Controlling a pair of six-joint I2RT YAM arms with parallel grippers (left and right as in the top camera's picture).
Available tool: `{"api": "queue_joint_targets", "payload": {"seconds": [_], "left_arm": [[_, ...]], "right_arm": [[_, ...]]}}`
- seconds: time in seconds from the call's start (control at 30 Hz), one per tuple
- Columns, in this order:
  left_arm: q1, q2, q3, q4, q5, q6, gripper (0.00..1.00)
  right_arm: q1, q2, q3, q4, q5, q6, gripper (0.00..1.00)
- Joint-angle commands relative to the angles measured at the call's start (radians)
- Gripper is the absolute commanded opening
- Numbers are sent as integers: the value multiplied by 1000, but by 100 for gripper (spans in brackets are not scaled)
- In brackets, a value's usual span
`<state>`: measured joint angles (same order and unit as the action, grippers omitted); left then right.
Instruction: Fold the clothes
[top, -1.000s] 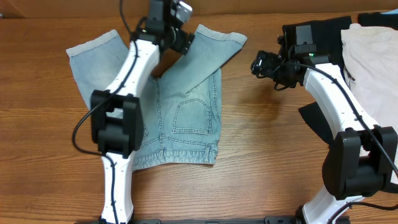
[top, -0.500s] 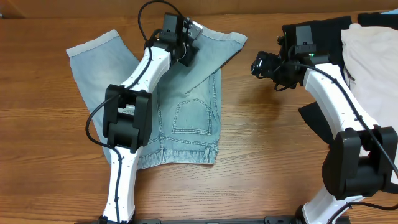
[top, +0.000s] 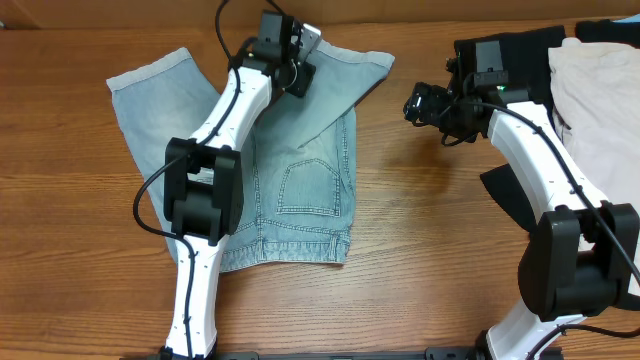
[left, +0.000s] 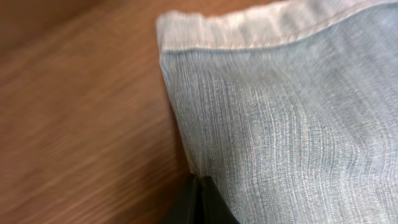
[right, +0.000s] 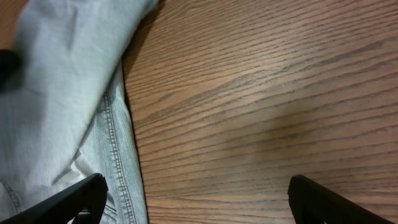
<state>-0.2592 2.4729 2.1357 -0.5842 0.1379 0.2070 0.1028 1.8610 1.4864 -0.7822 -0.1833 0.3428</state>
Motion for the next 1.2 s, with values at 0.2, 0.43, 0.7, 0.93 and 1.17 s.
{"api": "queue_joint_targets", "payload": {"seconds": [0.2,0.43,0.7,0.93,1.17], "left_arm": [[103,5,247,-190,-245,-98,4],[171,7,229,-267,-253,-111,12],[203,4,222,-340,-385,-173,73],[249,-37,491,-622,-290,-241,95],[267,-93,769,-773,-113,-197,96]], "right_arm": [[3,4,11,6,-3,-3,97],[21,4,11,-13,-6,-3,97],[82,4,11,-169,-97,-102,97],[261,4,-34,-237,-86,-197,97],[362,4,-201,-140,-55,-157,88]]}}
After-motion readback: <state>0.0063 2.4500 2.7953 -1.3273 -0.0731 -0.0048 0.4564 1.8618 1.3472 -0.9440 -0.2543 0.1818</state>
